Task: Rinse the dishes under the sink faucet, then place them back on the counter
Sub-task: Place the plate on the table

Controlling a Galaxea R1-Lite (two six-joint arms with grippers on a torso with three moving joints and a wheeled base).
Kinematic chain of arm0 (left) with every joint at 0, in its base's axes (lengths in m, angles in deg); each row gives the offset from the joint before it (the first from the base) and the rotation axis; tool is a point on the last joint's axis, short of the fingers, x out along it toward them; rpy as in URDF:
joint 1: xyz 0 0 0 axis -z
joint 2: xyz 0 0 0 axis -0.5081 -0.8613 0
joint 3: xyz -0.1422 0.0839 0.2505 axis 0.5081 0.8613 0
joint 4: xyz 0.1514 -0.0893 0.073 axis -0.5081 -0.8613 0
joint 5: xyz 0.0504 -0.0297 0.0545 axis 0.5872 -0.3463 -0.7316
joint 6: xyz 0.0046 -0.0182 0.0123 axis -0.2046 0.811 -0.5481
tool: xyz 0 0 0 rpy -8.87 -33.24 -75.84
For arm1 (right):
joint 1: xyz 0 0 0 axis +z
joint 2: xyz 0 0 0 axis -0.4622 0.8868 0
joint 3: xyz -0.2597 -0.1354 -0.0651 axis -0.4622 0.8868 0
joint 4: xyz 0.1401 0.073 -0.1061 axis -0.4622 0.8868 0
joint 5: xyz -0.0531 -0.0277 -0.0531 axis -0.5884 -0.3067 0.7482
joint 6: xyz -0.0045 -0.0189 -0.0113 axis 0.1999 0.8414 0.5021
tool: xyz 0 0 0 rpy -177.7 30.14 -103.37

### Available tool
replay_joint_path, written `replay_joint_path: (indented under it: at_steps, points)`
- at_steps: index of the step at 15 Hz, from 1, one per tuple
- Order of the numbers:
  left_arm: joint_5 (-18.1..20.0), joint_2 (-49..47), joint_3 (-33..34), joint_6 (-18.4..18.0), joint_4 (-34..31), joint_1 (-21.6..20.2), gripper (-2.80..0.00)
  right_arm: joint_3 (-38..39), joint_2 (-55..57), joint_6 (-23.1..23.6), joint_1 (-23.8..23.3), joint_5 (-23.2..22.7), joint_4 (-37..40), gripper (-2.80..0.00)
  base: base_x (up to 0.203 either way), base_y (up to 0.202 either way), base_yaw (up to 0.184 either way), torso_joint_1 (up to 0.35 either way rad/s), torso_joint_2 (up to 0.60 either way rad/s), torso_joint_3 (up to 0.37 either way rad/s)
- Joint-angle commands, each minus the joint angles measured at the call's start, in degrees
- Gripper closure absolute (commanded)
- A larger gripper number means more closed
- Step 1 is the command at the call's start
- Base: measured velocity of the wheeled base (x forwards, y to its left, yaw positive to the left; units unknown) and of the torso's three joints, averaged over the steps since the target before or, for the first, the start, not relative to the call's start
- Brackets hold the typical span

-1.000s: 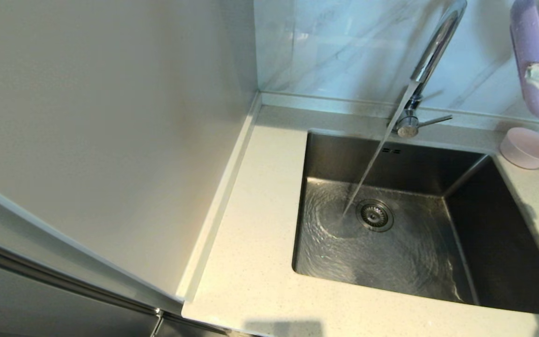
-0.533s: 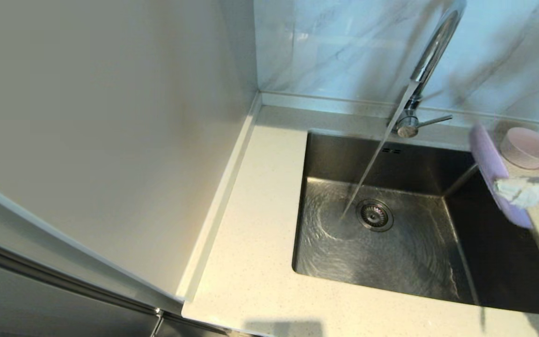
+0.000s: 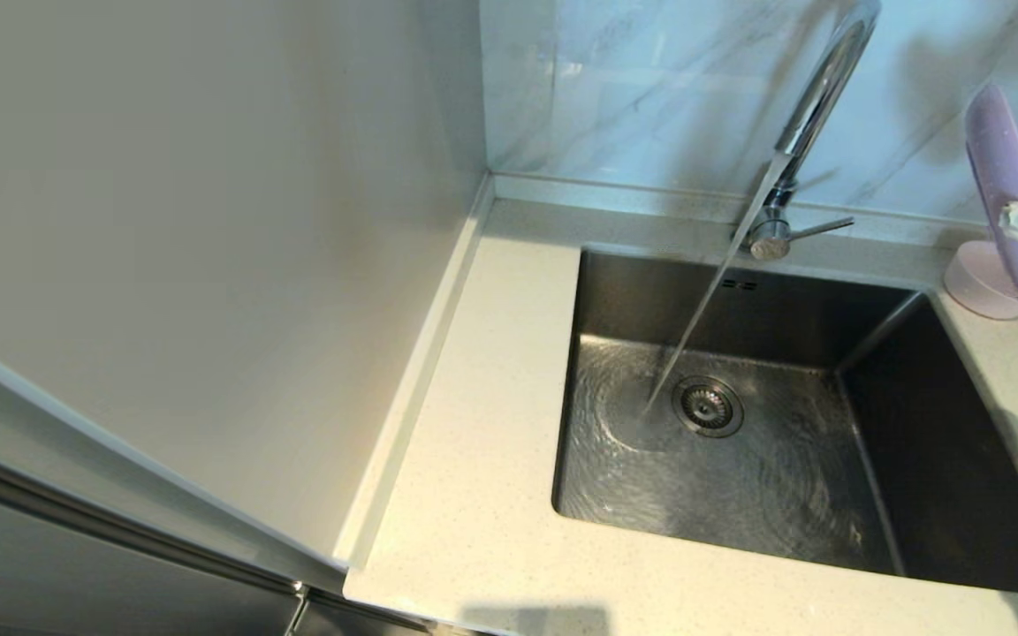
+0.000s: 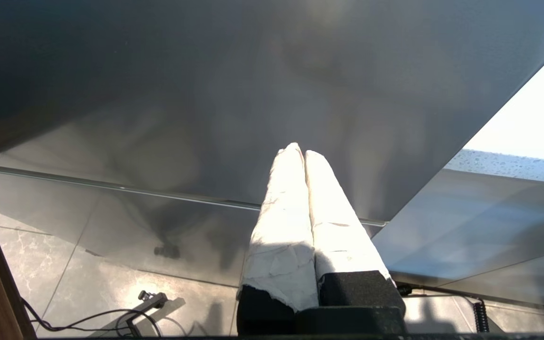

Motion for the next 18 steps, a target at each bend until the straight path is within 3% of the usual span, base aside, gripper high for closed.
replay_joint_path:
  at_steps: [1,3,5,9,11,13,14,16,18]
  points:
    - [-0.01,0.0,0.0,0.0,-0.02,-0.02,0.0,8.36,-0.78,0.39,-0.42,0.16,0.28,0.0,0.0,0.0,0.0,0.0,0.0,0.0]
    - [-0.01,0.0,0.0,0.0,-0.02,-0.02,0.0,12.0,-0.36,-5.34,0.08,0.39,0.73,0.0,0.0,0.0,0.0,0.0,0.0,0.0]
    - [0.01,0.0,0.0,0.0,-0.02,-0.02,0.0,6.22,1.02,-13.22,0.57,0.66,3.55,0.0,0.0,0.0,0.0,0.0,0.0,0.0]
    - [-0.01,0.0,0.0,0.0,-0.02,-0.02,0.0,-25.06,6.12,-33.17,-0.4,1.08,16.35,0.0,0.0,0.0,0.0,0.0,0.0,0.0]
    - [0.04,0.0,0.0,0.0,-0.02,-0.02,0.0,-32.89,7.84,-40.4,-1.2,1.22,22.44,0.0,0.0,0.0,0.0,0.0,0.0,0.0]
    - [-0.01,0.0,0.0,0.0,-0.02,-0.02,0.0,-31.03,8.23,-40.98,-2.0,1.41,26.2,0.0,0.0,0.0,0.0,0.0,0.0,0.0]
    - [-0.01,0.0,0.0,0.0,-0.02,-0.02,0.0,-26.76,8.11,-38.81,-2.32,1.84,27.6,0.0,0.0,0.0,0.0,0.0,0.0,0.0]
    - [0.01,0.0,0.0,0.0,-0.02,-0.02,0.0,-17.69,7.43,-31.42,-2.81,3.12,29.59,0.0,0.0,0.0,0.0,0.0,0.0,0.0]
    - [0.08,0.0,0.0,0.0,-0.02,-0.02,0.0,-15.15,7.12,-23.97,-3.12,5.32,30.41,0.0,0.0,0.0,0.0,0.0,0.0,0.0]
